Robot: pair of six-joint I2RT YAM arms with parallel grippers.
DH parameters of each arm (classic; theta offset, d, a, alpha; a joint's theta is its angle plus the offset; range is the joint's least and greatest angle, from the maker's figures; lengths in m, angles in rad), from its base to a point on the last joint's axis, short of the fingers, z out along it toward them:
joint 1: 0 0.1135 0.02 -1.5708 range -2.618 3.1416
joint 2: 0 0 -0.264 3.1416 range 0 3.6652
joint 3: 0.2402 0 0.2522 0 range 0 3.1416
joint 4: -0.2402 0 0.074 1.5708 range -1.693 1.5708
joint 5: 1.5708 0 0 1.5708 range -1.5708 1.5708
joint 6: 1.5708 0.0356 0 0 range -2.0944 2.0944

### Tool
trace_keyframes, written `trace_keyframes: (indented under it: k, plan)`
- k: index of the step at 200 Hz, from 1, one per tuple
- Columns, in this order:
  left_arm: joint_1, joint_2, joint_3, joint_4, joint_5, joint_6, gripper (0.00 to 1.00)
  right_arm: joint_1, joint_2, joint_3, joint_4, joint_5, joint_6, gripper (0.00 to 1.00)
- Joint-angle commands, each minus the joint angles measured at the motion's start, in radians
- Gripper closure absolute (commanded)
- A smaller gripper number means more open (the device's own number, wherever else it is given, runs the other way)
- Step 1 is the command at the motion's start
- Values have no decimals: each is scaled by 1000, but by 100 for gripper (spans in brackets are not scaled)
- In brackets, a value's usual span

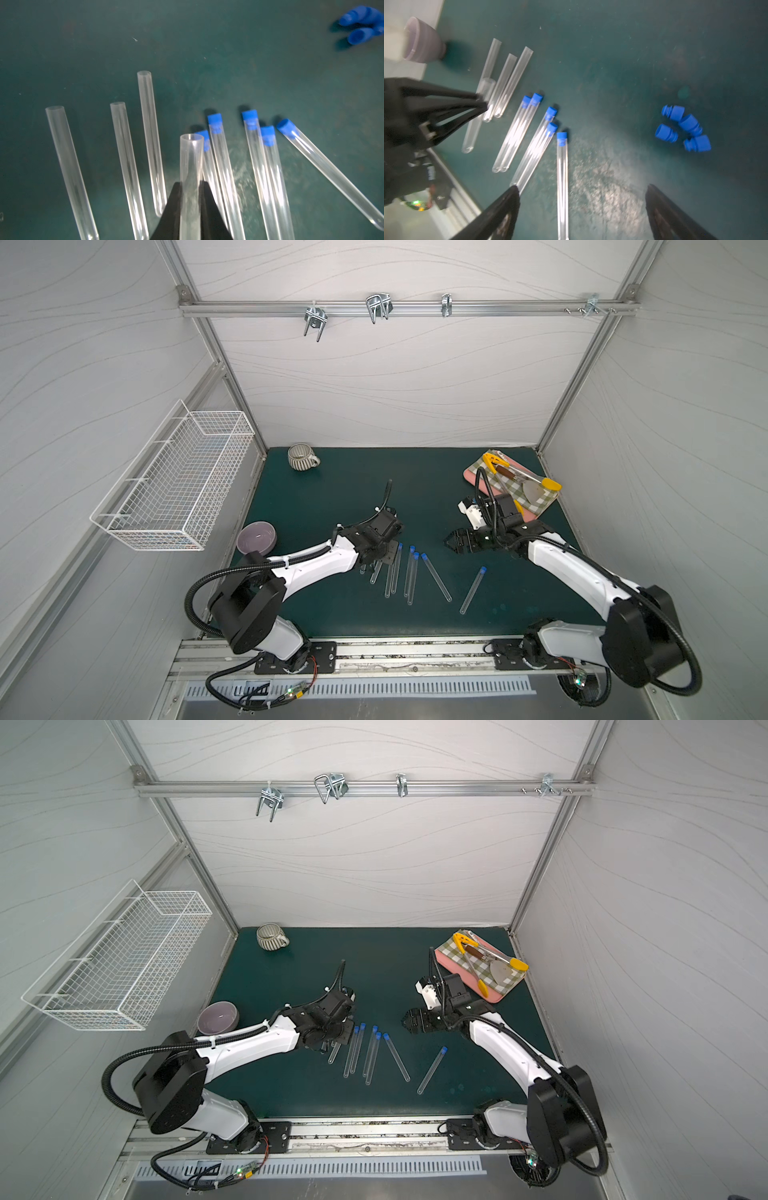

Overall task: Remove stoppers from test tubes
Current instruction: Place the test tube at the center of the board.

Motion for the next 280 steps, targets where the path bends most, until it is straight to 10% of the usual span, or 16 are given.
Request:
trace_keyframes:
  k: [1, 155, 280]
  plan:
    - [18, 61, 90, 41, -11, -13, 100, 12, -71, -28, -5, -43, 27, 2]
    - [93, 395, 340, -60, -57, 9, 95, 16, -138, -43, 16, -83, 23, 1]
    - [94, 338, 359, -96, -70, 26, 67, 14, -205, 40, -125, 26, -61, 1]
